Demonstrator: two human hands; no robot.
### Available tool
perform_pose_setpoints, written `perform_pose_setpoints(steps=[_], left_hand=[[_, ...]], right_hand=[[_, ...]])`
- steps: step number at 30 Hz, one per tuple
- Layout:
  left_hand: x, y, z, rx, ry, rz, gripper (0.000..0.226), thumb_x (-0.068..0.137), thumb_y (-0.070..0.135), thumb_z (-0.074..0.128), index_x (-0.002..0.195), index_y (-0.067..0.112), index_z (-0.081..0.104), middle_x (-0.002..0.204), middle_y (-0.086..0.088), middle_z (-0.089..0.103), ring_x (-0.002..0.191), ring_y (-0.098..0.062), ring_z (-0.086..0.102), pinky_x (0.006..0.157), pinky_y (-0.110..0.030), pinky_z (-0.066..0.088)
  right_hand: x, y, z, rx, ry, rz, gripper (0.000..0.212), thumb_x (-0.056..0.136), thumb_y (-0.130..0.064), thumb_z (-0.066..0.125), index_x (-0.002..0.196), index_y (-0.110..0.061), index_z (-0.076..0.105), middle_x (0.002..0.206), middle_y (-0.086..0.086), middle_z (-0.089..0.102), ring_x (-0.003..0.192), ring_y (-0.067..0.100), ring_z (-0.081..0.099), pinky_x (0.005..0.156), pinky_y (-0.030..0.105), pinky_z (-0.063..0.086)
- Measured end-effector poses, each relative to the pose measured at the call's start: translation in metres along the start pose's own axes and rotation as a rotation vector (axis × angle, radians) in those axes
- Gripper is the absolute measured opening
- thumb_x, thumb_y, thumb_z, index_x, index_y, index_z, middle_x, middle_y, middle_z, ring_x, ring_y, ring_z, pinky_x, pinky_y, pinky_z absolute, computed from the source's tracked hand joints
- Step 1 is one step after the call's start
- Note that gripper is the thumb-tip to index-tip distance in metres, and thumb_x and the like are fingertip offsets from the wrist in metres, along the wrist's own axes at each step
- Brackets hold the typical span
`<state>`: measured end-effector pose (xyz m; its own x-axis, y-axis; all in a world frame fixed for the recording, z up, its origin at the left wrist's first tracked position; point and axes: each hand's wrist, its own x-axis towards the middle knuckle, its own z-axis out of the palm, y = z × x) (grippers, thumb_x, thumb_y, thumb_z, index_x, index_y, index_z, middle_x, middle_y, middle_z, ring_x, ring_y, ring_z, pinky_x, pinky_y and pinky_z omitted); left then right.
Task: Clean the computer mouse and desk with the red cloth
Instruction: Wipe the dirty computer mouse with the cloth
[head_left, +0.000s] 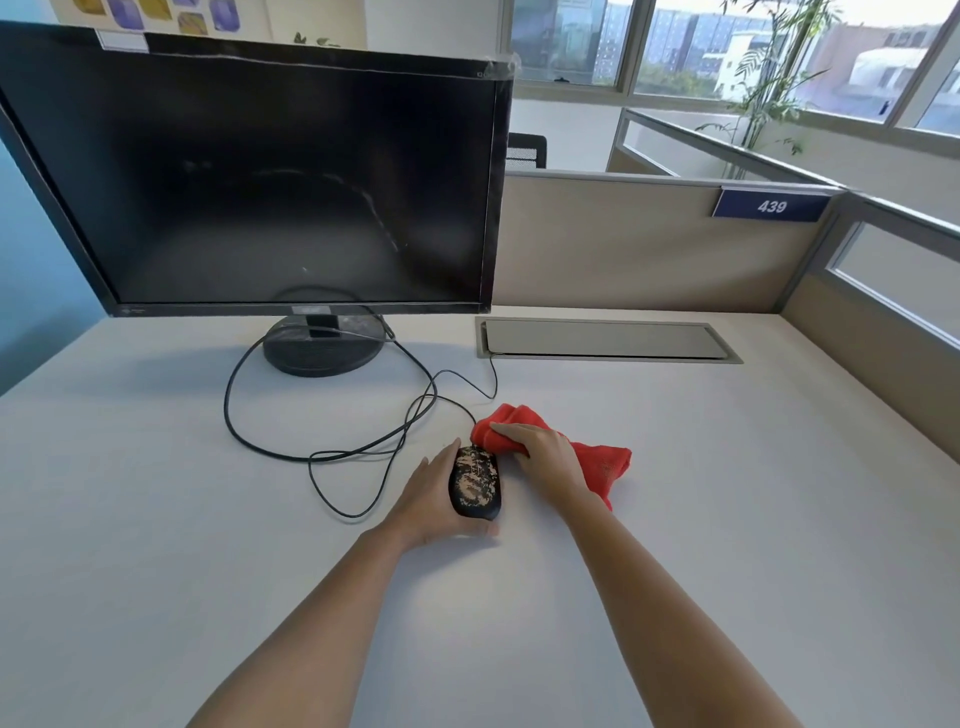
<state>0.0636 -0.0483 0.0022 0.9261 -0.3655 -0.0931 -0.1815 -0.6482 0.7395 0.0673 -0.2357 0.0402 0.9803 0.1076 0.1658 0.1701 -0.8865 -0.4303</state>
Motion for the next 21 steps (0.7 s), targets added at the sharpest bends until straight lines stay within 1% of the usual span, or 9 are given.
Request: perform_pose_setpoints(steps=[4, 8, 11, 13, 15, 18, 21], left_hand=[[0.000, 0.000, -0.001, -0.009, -0.001, -0.019, 0.141, 0.034, 0.070, 0.075, 0.149, 0.024, 0.009, 0.152, 0.005, 0.028, 0.143, -0.022, 0.014, 0.117, -0.042, 0.017], [-0.001, 0.001, -0.001, -0.007, 0.006, -0.018, 0.141, 0.033, 0.069, 0.078, 0.149, 0.024, 0.011, 0.150, 0.006, 0.031, 0.142, -0.022, 0.018, 0.116, -0.043, 0.021], [-0.002, 0.002, -0.003, 0.005, -0.001, -0.007, 0.142, 0.033, 0.071, 0.076, 0.149, 0.022, 0.011, 0.150, 0.003, 0.031, 0.140, -0.022, 0.021, 0.115, -0.044, 0.023], [-0.002, 0.003, -0.003, 0.008, -0.006, 0.008, 0.143, 0.032, 0.071, 0.075, 0.149, 0.019, 0.011, 0.150, 0.002, 0.030, 0.140, -0.022, 0.021, 0.115, -0.043, 0.021], [-0.003, 0.004, -0.003, 0.007, -0.010, 0.015, 0.144, 0.032, 0.072, 0.073, 0.149, 0.018, 0.011, 0.152, 0.002, 0.028, 0.141, -0.021, 0.020, 0.116, -0.043, 0.018], [-0.003, 0.005, -0.003, 0.004, -0.010, 0.010, 0.143, 0.032, 0.071, 0.074, 0.149, 0.019, 0.010, 0.152, 0.003, 0.027, 0.142, -0.020, 0.018, 0.117, -0.042, 0.017], [-0.004, 0.005, -0.004, 0.002, -0.006, 0.005, 0.142, 0.032, 0.070, 0.075, 0.149, 0.021, 0.010, 0.151, 0.003, 0.029, 0.141, -0.020, 0.019, 0.117, -0.042, 0.018]], right_hand=[[0.003, 0.000, -0.001, -0.017, -0.038, -0.022, 0.046, 0.088, -0.011, 0.051, 0.129, -0.029, 0.057, 0.133, -0.001, 0.060, 0.121, 0.022, 0.055, 0.091, 0.034, 0.045], [0.010, 0.000, -0.005, -0.065, -0.110, -0.066, 0.042, 0.090, -0.008, 0.048, 0.125, -0.028, 0.061, 0.133, -0.005, 0.060, 0.123, 0.020, 0.053, 0.093, 0.034, 0.043], [0.016, 0.002, -0.011, -0.064, -0.185, -0.082, 0.043, 0.089, -0.005, 0.050, 0.122, -0.029, 0.063, 0.128, 0.001, 0.063, 0.118, 0.024, 0.054, 0.094, 0.035, 0.041], [0.019, 0.006, -0.016, -0.050, -0.220, -0.086, 0.041, 0.088, -0.007, 0.052, 0.121, -0.029, 0.063, 0.123, 0.004, 0.065, 0.113, 0.027, 0.055, 0.093, 0.034, 0.040], [0.021, 0.010, -0.018, -0.017, -0.216, -0.081, 0.035, 0.089, -0.013, 0.055, 0.120, -0.026, 0.063, 0.119, 0.003, 0.067, 0.110, 0.026, 0.057, 0.092, 0.033, 0.040], [0.022, 0.008, -0.017, 0.029, -0.154, -0.073, 0.028, 0.090, -0.024, 0.058, 0.117, -0.025, 0.064, 0.117, 0.000, 0.066, 0.108, 0.022, 0.057, 0.086, 0.030, 0.040], [0.021, 0.001, -0.012, -0.001, -0.156, -0.106, 0.028, 0.091, -0.023, 0.057, 0.118, -0.024, 0.064, 0.118, 0.000, 0.063, 0.110, 0.023, 0.056, 0.088, 0.034, 0.045]])
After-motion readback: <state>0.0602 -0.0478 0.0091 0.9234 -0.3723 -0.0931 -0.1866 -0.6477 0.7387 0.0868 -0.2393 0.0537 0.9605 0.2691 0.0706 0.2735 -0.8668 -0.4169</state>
